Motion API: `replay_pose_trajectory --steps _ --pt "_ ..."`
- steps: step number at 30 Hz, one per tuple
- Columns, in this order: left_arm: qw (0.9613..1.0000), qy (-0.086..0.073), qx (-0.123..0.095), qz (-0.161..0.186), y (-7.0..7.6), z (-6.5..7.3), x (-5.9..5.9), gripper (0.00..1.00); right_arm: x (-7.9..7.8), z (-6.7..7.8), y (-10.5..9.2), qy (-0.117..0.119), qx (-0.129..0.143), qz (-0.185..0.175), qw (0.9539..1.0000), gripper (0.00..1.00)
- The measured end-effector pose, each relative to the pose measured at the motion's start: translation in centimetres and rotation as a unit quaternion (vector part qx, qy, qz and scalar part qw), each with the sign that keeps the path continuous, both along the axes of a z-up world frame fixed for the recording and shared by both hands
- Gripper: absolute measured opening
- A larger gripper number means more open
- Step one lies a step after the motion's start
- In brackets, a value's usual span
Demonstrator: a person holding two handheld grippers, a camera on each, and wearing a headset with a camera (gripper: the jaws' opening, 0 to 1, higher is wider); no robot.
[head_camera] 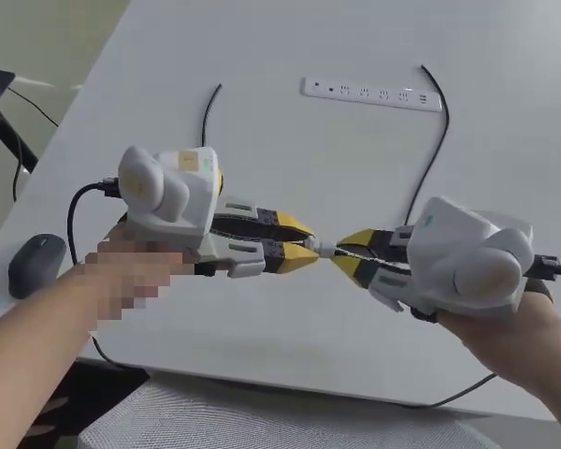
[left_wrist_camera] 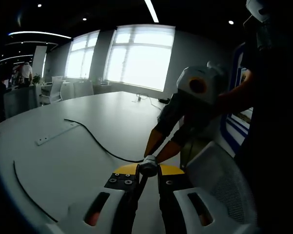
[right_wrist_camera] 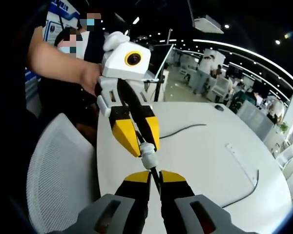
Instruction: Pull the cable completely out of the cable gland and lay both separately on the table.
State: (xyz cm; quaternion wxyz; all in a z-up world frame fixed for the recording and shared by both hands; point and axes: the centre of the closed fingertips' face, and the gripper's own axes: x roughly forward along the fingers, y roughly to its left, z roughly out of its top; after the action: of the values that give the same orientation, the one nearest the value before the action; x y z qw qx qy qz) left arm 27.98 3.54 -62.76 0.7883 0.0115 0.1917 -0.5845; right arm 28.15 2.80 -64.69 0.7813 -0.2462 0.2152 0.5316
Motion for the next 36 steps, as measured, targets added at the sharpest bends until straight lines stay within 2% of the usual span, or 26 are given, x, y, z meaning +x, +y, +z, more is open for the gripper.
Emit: replay_pose_trajectory --steps 5,11,19,21,30,36 --pt "1.0 0.0 0.005 -0.002 0.0 -0.2 -0.1 0.14 0.0 -0.2 -0.1 0.008 0.0 -0.013 0.9999 0.02" --pt "1.0 0.003 0.008 -0.002 -0.1 -0.3 -0.2 0.14 0.0 -0.5 -0.2 0.0 -0.01 -0.013 0.9999 0.01" --pt "0.9999 0.007 0.007 0.003 -0.1 -0.3 -0.2 0.14 0.1 -0.7 -0.7 0.001 -0.01 -0.026 0.9996 0.0" --pt "0.9999 0.008 0.005 0.005 0.0 -0.2 -0.1 0.14 0.4 -0.8 -1.0 0.011 -0.002 -0.037 0.9992 0.0" --pt "0.9999 0.009 0.002 0.01 0.2 0.0 0.0 0.14 0.8 -1.1 -1.9 0.023 0.008 -0.066 0.9975 0.0" --pt "0.9999 0.012 0.001 0.011 0.2 0.1 -0.1 0.14 1.0 -2.0 -2.8 0.039 0.014 -0.097 0.9945 0.0"
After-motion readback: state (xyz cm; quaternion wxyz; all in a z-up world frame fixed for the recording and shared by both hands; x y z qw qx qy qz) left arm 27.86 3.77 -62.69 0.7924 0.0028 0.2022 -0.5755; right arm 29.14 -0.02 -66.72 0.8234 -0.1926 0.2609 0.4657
